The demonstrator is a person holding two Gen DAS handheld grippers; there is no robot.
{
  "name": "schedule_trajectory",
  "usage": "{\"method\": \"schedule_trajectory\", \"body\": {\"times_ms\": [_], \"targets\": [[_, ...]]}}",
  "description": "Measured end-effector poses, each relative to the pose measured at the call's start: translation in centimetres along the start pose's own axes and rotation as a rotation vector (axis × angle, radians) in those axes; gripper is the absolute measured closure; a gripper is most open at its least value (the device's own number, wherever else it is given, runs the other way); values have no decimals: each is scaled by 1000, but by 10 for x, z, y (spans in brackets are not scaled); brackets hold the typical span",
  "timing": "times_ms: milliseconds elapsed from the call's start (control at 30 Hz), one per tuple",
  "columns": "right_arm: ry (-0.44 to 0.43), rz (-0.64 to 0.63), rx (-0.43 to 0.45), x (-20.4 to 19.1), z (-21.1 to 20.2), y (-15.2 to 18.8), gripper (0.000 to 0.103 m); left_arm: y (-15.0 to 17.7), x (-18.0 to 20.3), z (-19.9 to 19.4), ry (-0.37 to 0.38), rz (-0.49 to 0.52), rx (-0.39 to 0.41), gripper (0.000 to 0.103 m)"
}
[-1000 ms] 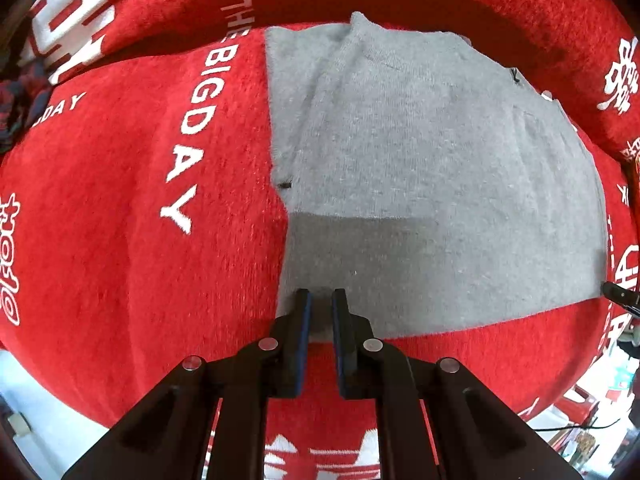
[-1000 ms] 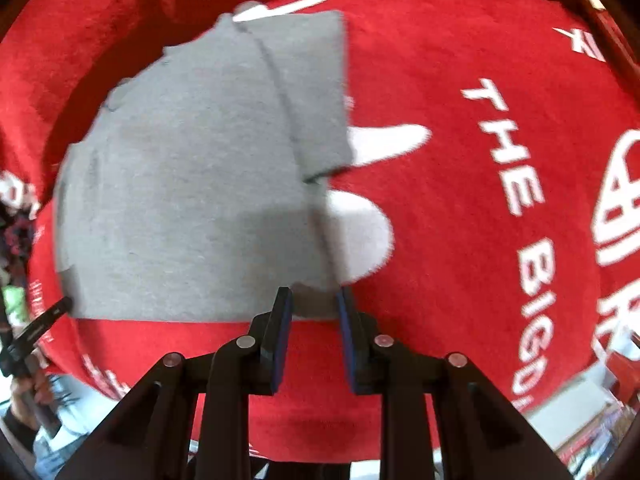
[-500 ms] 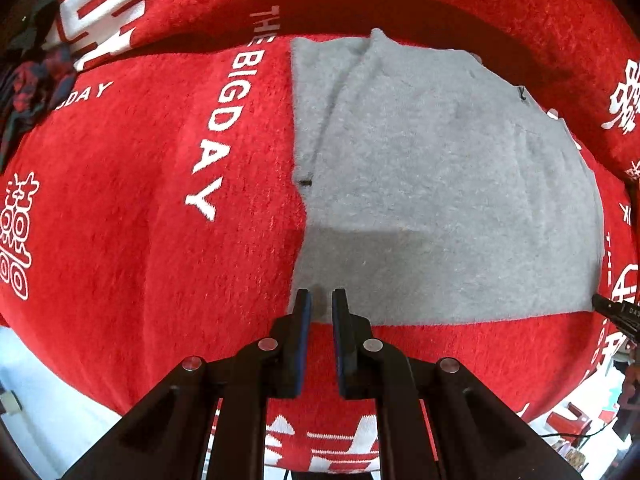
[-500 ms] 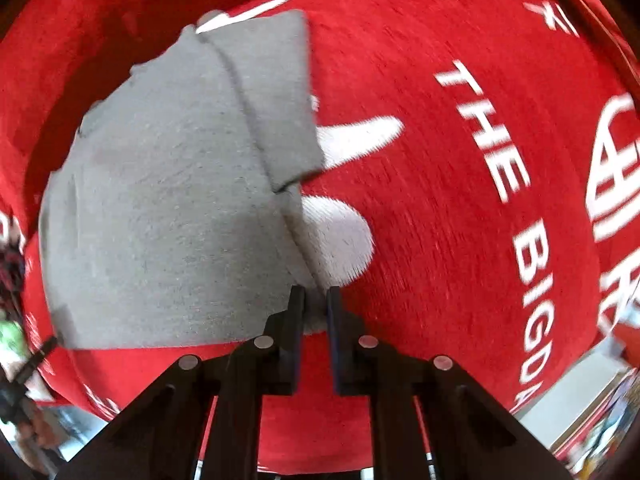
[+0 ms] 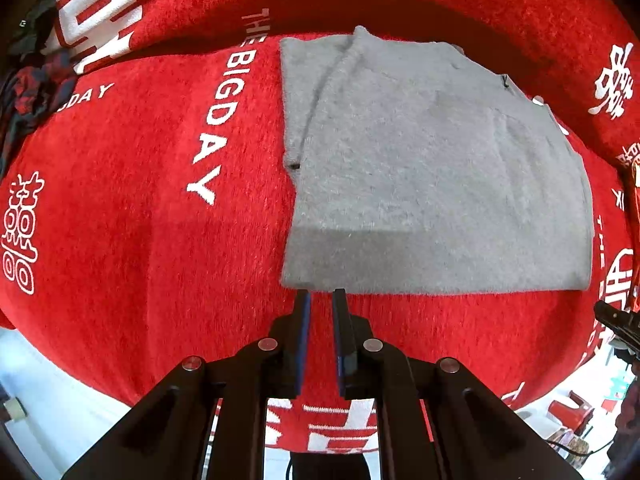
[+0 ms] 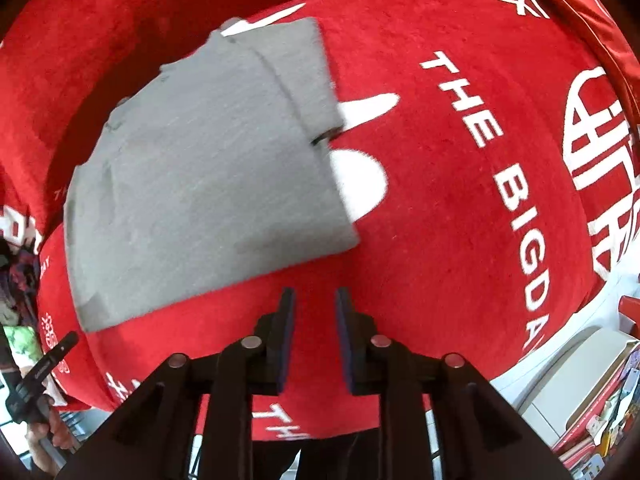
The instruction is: Fold small clothes
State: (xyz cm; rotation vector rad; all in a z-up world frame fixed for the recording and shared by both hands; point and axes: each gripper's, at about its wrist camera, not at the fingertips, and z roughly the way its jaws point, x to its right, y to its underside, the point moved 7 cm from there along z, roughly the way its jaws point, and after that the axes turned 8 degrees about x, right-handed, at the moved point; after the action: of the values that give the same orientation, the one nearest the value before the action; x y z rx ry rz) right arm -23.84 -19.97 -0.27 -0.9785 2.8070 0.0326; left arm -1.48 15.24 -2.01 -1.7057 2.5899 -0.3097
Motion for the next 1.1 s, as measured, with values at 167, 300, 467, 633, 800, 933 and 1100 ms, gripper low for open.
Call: {"method": "schedule_trajectory", "body": {"times_ms": [167,300,467,633,800,933,1100], "targets": [[-45,-8,-10,-22,-6,12,66,2,-2,-6,25,-12,14,84],[-76,0,3,-42,-9,14,49,-5,-5,-18,0,-12,65,1],[-106,-1,17,-70,-6,17,36,-13,-1,-23,23,32,71,1],[-137,11,29,-86,-11,23,30,-14,-1,-25,35,46,66,1],[-178,36,14,-100,-12,29,30,-14,-6,-24,38,39,49,1],[-194,37,-13,-114,-8,37,30,-14,-11,-21,35,33,37,1],[-186,16,-31,-124,-4,43,30,-15,-16,-18,31,35,31,1]]}}
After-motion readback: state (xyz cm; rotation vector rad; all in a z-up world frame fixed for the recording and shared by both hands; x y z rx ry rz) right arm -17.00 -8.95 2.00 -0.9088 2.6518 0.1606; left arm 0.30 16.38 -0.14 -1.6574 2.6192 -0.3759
